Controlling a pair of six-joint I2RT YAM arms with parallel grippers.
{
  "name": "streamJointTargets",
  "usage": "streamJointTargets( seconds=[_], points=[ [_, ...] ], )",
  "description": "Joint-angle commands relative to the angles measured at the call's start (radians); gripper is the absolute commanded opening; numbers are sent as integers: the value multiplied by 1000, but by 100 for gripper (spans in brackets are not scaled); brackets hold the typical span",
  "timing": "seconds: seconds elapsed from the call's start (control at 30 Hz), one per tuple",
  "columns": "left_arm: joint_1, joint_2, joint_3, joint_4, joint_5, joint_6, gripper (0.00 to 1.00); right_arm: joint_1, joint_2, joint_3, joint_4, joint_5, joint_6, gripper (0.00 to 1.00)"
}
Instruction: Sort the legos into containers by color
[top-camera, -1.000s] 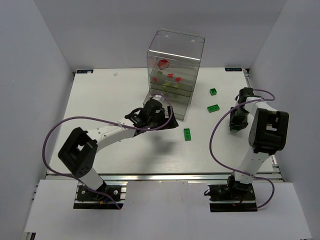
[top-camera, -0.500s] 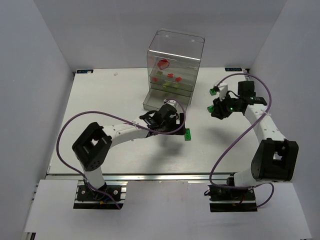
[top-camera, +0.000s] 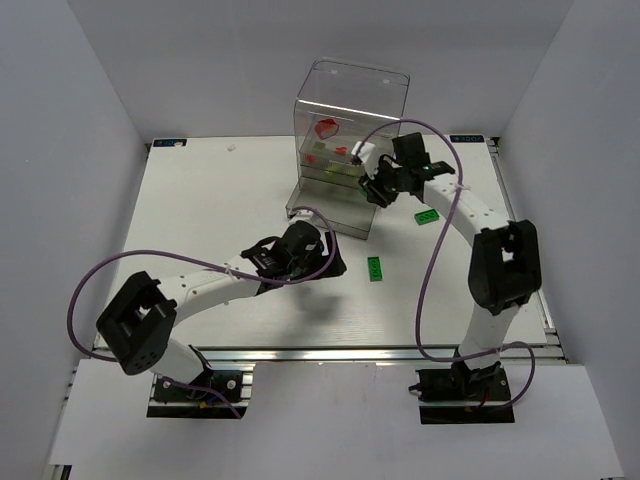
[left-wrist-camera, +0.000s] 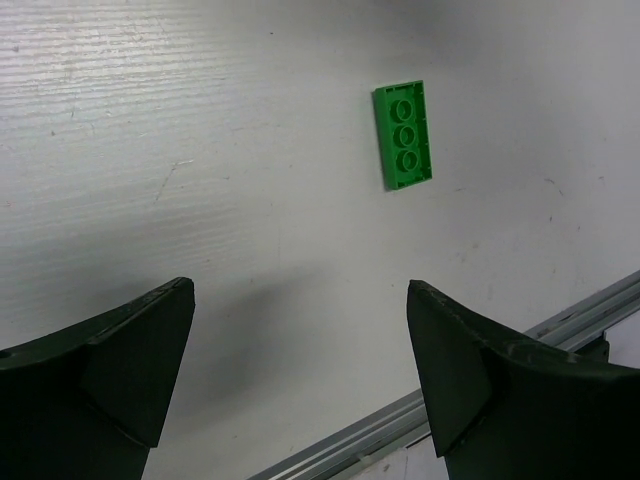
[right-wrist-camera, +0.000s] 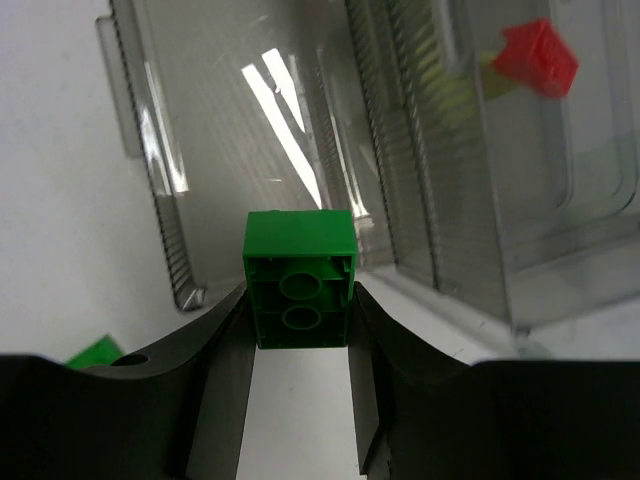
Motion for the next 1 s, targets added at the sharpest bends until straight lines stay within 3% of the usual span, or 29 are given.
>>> streamJointTargets(
  seconds=[0.0,0.03,0.13,0.3,0.37,0.47,0.57,0.6,0.63,0.67,0.8,0.87,0.97],
  points=[
    [-5,-7,35,-15,-34,1,96,38,72,116,25,133,24,12],
    [-18,2,52,-7,-30,9,95,51,86,143,16,157,28,27],
    [-18,62,89,2,11,18,93,67,122,157,3,167,39,47],
    [-27,157,155,34,70,24,85,78,132,160,-12,161,80,60],
    [-27,183,175,50,91,24,76,76,120,157,-24,144,87,65],
    [-27,240,215,59,104,22,61,74,91,154,-44,131,97,64],
    [-27,301,264,48,104,25,51,58,39,146,-70,157,159,48],
    [-38,318,284,42,96,27,51,35,21,113,-73,176,183,25],
    [-38,335,326,16,90,29,51,29,-30,87,-67,202,238,9],
    [-38,373,356,-2,84,29,51,18,-54,56,-52,210,267,0],
    [-68,473,500,-113,41,27,76,-43,-188,-96,-41,274,380,0],
    [-78,525,573,-166,21,29,80,-89,-251,-163,-73,218,390,0],
    [-96,574,676,-242,-11,24,82,-143,-320,-240,-82,141,416,21]
  ],
)
